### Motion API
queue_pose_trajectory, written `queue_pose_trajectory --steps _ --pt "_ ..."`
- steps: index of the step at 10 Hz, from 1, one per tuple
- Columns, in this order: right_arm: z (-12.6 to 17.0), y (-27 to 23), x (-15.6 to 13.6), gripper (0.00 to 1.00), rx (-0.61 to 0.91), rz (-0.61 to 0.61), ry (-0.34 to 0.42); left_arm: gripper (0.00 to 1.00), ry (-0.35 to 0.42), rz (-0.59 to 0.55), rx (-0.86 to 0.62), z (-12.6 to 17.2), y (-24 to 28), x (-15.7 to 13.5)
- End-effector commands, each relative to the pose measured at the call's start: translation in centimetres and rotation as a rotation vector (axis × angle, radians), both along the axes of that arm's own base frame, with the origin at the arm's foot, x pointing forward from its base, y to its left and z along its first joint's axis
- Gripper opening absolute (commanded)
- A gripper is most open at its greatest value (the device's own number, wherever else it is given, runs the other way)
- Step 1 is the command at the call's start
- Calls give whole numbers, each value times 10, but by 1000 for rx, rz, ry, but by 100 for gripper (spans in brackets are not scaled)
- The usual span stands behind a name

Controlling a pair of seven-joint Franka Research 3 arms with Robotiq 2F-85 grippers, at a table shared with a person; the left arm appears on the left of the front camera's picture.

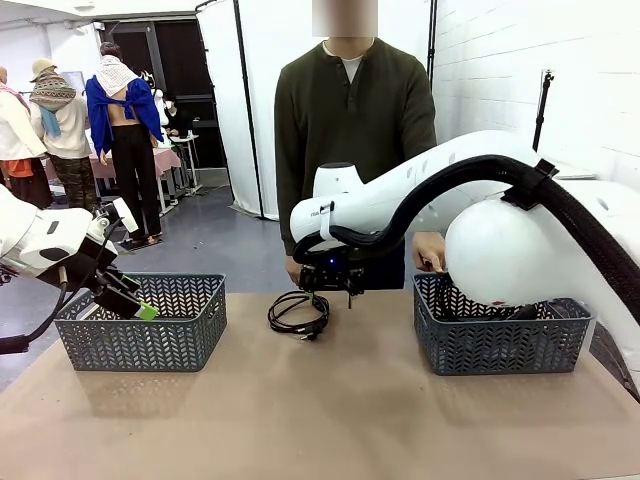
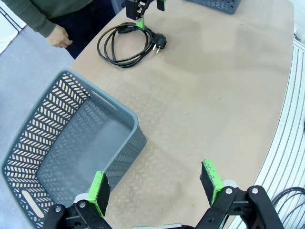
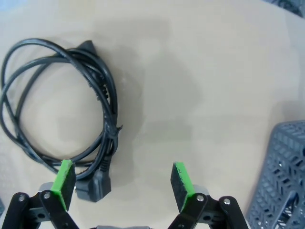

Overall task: Organize the cables according to human instructions.
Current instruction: Pick up a bundle of cables and place it in the basket indicated by the human.

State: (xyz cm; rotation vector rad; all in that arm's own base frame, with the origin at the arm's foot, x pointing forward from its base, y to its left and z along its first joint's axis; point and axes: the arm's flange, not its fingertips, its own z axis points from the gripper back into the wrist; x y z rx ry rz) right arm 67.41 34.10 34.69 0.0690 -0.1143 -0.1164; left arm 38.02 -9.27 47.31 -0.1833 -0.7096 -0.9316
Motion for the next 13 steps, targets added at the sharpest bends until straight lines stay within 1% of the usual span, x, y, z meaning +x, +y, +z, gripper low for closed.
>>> queue_pose_trajectory --steps 1,3,8,11,13 --pt "-5 5 13 100 -52 -46 0 100 0 0 -8 -2 2 2" --pt "-11 5 21 100 -57 -70 -3 100 0 0 -8 -2 2 2" --pt "-23 3 29 100 -83 -87 -7 100 0 0 -8 -2 2 2" --pt "-27 4 32 100 -86 -87 2 100 0 0 -8 -2 2 2" --pt "-36 2 30 100 -91 -94 1 100 0 0 -8 -2 2 2"
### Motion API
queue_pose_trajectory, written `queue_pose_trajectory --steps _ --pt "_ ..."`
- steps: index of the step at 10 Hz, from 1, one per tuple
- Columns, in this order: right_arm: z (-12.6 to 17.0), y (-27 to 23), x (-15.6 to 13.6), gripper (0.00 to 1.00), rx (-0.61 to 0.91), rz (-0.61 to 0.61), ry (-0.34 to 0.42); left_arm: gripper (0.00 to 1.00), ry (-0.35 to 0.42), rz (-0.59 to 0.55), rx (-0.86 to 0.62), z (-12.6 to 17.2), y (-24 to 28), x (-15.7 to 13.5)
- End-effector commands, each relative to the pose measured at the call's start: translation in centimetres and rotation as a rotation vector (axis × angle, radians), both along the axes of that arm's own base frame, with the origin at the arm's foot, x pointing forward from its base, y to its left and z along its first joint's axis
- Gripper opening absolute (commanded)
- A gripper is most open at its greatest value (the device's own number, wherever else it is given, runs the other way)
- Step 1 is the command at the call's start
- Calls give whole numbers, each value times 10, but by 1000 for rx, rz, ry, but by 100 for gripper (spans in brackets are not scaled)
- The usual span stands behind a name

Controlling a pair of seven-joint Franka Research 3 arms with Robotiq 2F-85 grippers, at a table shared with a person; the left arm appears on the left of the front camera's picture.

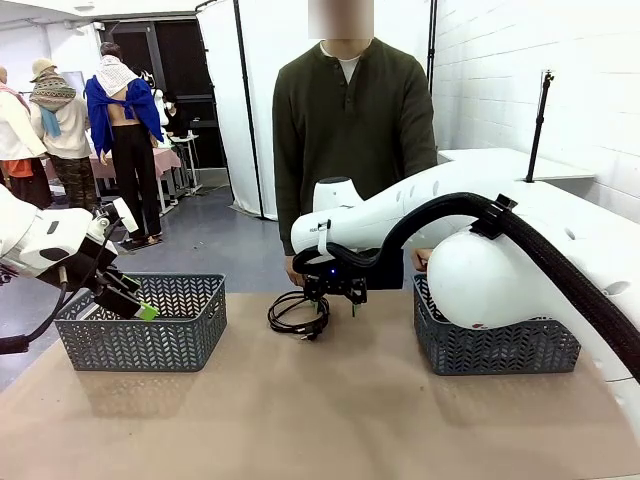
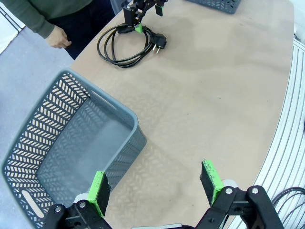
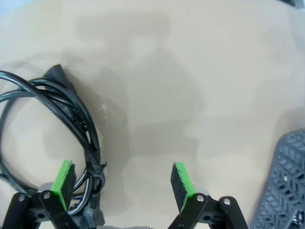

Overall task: Organize the cables according to human instructions.
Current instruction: Pick up a bundle of cables and place it in the basket indicated by the human.

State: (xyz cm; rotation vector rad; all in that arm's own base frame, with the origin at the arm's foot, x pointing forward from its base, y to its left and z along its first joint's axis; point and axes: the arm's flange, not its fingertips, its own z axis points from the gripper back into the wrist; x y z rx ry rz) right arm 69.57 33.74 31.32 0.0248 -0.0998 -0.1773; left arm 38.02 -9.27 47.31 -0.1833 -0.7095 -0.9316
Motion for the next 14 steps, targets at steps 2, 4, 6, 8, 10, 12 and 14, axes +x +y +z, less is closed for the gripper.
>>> queue_pose_trajectory --steps 2,4,6,8,10,12,14 --pt "-6 7 11 100 -59 -32 -4 100 0 0 -8 -2 2 2" --pt "-11 7 13 100 -71 -37 6 100 0 0 -8 -2 2 2" --pt "-11 11 18 100 -94 -41 0 100 0 0 -8 -2 2 2" --pt "-18 8 13 91 -78 -24 20 100 0 0 -8 -2 2 2" --pt "-14 9 12 57 -64 -28 14 100 0 0 -8 -2 2 2" --pt "-6 9 13 21 -51 -24 -11 100 0 0 -8 -2 2 2" --pt "1 9 14 0 -33 -14 -6 100 0 0 -8 -2 2 2"
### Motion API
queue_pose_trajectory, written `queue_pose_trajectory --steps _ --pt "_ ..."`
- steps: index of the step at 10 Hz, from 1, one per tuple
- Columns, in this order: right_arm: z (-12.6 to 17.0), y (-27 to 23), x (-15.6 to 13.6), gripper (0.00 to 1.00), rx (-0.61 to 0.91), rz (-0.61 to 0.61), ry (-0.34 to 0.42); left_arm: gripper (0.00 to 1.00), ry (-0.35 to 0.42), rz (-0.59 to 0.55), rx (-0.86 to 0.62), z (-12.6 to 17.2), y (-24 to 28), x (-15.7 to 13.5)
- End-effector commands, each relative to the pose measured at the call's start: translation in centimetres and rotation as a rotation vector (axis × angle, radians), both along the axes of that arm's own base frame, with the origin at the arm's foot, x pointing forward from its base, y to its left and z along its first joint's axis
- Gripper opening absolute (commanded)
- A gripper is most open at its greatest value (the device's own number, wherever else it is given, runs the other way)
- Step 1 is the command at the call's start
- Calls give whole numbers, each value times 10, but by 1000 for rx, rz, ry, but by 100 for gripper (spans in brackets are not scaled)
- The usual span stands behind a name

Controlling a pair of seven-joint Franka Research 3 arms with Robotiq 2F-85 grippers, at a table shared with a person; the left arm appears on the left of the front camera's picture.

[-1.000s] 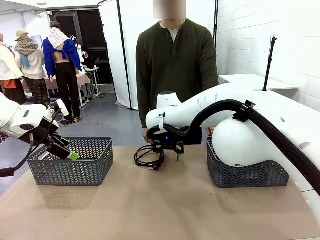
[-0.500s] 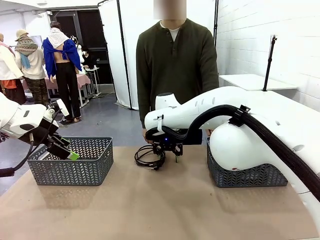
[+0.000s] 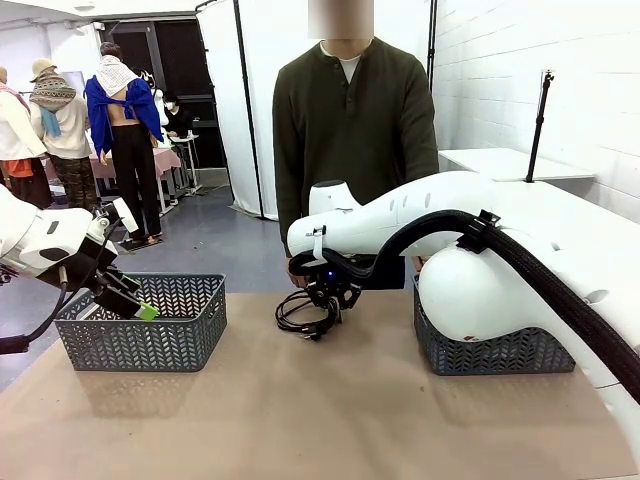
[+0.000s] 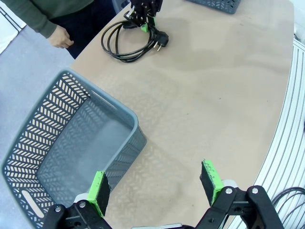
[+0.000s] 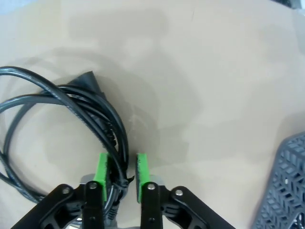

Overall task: Organize the cables according to human instructions.
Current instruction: Pick up a bundle of cables and place it in the basket indicated by the human.

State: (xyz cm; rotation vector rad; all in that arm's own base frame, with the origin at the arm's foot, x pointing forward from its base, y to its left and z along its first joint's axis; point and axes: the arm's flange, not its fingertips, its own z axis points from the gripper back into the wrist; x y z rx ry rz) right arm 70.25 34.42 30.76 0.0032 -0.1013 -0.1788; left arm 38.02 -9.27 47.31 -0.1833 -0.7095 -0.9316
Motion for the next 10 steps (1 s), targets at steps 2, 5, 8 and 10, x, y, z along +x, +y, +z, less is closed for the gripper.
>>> queue_pose_trajectory --steps 2,5,8,10 --pt "7 -2 7 0 -20 -11 -5 100 0 0 -8 -1 2 2" --pt "9 -12 8 0 -17 -15 7 100 0 0 -8 -1 2 2" --pt "37 -31 15 0 75 24 19 100 0 0 -8 -1 2 2" --pt "77 -46 14 0 139 217 91 100 0 0 -8 -1 2 2"
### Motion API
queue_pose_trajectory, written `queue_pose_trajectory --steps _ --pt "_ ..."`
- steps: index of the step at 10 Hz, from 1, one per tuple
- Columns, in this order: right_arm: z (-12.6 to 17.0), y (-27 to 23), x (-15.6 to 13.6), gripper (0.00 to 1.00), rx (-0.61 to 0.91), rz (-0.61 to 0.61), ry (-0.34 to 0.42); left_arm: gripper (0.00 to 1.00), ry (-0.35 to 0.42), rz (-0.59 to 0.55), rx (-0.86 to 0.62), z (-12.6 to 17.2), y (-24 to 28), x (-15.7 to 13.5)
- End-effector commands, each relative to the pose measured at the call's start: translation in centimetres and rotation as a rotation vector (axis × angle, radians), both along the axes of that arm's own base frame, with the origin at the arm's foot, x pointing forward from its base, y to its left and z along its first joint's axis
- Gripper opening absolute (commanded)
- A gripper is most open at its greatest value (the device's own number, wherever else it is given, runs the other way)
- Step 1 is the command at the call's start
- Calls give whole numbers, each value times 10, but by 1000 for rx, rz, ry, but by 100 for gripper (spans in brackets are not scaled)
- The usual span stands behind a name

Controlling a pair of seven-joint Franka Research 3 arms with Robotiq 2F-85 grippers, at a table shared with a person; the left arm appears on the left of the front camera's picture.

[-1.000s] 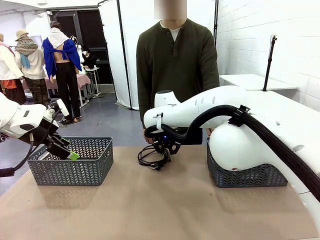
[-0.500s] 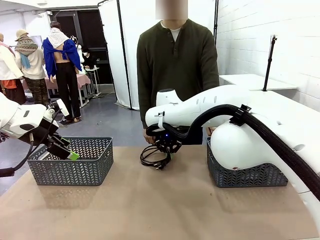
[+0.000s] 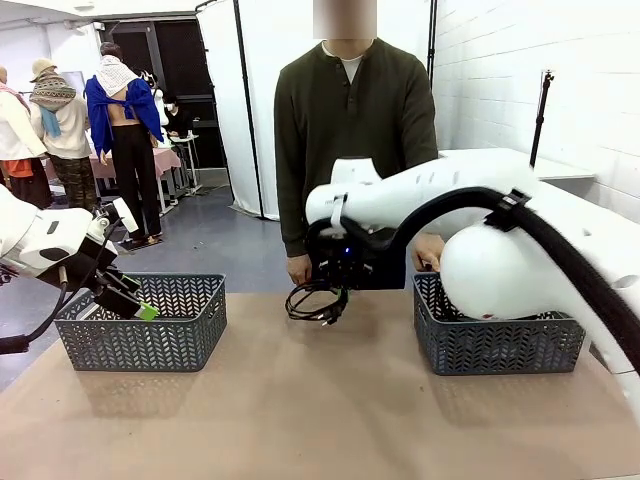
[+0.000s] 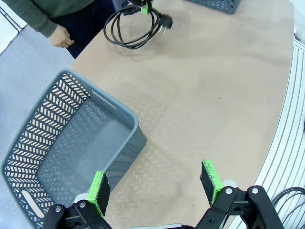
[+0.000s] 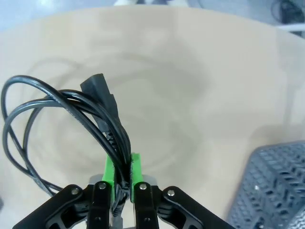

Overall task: Organize the cables according to human instructions.
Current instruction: Pick up a bundle of cables and place it in the basket indicated by the human.

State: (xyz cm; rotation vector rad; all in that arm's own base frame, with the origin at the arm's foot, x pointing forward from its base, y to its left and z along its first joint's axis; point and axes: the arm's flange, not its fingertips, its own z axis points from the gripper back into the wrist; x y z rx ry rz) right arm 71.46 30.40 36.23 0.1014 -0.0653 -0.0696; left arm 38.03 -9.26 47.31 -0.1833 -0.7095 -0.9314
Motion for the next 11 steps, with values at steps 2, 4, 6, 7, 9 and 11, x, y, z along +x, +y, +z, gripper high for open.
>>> queue_pose_trajectory --steps 2,4,6,7,9,11 --pt "54 -16 -1 0 42 301 61 100 0 -1 -8 -1 2 2" --pt "87 -27 -11 0 -33 521 43 100 0 -1 -8 -1 2 2" --pt "109 -37 -24 0 -115 711 27 100 0 -1 -8 -1 2 2" --pt "119 -44 -30 0 -115 827 -10 100 0 -1 -8 -1 2 2" --pt "130 -55 -41 0 -83 1005 -26 100 0 -1 -8 -1 2 2" --pt "135 -57 -46 0 -31 1116 14 100 0 -1 -8 -1 2 2"
